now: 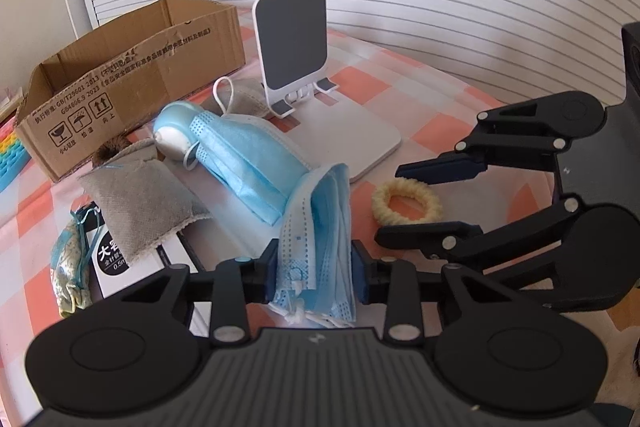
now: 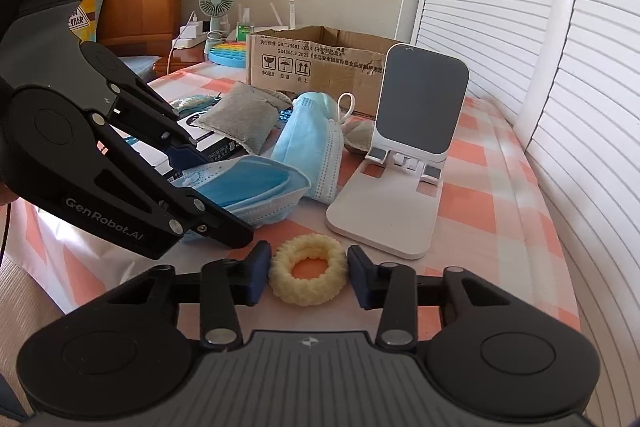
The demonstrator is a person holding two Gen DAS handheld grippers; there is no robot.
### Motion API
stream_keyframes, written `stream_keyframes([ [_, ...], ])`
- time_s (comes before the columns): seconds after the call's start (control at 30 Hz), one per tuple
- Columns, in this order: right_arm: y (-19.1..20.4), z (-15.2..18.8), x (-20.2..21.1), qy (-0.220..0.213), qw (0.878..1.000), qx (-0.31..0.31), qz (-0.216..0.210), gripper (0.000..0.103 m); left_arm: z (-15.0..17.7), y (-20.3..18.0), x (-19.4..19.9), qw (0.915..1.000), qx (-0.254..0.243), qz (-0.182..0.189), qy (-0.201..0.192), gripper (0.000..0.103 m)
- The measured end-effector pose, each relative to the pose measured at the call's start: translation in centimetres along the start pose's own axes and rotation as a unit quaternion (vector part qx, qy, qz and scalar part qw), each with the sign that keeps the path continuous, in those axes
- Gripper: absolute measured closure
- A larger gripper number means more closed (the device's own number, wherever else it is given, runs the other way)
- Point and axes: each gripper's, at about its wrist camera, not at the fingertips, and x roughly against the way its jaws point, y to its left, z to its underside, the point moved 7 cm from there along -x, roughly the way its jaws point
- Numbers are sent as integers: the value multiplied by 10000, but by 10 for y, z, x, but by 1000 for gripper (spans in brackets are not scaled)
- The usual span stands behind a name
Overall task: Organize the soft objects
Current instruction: 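Grasp the folded blue face mask with the left tool while the right tool grasps the cream scrunchie, then carry mask and scrunchie over the cardboard box and open both tools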
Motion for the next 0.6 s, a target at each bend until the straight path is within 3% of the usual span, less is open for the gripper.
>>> stream_keyframes([
  [0.07, -1, 0, 0, 21, 10000, -55, 1, 66, 0, 1, 2, 10000, 42, 17, 7, 71],
  [0.6, -2, -18, 25, -62, 10000, -33, 7, 66, -1, 3, 41, 9983, 556, 164, 65, 71],
])
